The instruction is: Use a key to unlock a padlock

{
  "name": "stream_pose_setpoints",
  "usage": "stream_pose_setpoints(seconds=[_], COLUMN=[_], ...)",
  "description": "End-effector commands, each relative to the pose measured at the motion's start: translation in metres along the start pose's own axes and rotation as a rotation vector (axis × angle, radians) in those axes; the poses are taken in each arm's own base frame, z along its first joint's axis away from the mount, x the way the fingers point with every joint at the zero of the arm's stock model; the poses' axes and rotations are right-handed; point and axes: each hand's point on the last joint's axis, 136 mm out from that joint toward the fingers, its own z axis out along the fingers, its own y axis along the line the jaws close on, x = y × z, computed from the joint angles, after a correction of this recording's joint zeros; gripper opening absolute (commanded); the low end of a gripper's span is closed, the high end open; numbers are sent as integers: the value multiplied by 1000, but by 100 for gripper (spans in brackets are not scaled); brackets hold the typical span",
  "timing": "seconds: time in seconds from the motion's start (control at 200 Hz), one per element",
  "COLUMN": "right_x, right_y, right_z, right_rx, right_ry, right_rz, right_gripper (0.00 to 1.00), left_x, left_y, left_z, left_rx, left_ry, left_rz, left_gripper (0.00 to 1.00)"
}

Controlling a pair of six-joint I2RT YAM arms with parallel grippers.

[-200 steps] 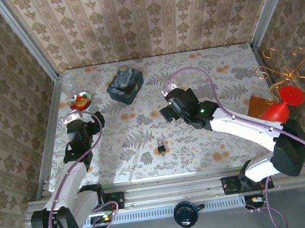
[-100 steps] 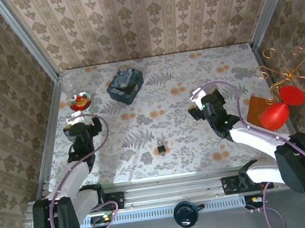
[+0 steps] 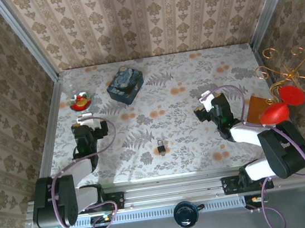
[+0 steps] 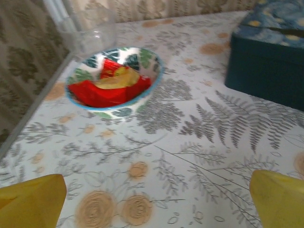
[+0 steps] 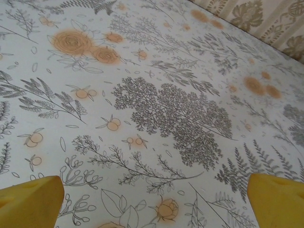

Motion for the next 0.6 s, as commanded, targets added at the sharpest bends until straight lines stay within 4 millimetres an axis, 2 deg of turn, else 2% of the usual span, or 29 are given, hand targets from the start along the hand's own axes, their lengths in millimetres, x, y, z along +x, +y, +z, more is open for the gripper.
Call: stream_pose_setpoints(seconds=[0.0,0.22,0.385,0.415,0.595], right_x=[-23,-21,-20,-20,-20], right_y=[3,-15,-18,-19,-23], right_z=[5,8,7,7,3], right_rx=[-65,-101,-132,-136,-172], right_ry=[-98,-111,-120,-126,-161], right_rz=[68,196,231,236,274], right_gripper=[100,100,100,100,100], left_x=[-29,-28,-10,-11,-7], left_y=[-16,-14,-10,-8,-2], left_z=[4,16,28,30,47], left_rx=[102,97,69,56,55], left_ry=[-136,-133,-170,-191,-72], left_rz=[30,78,71,74,39], left_gripper=[100,100,100,100,100])
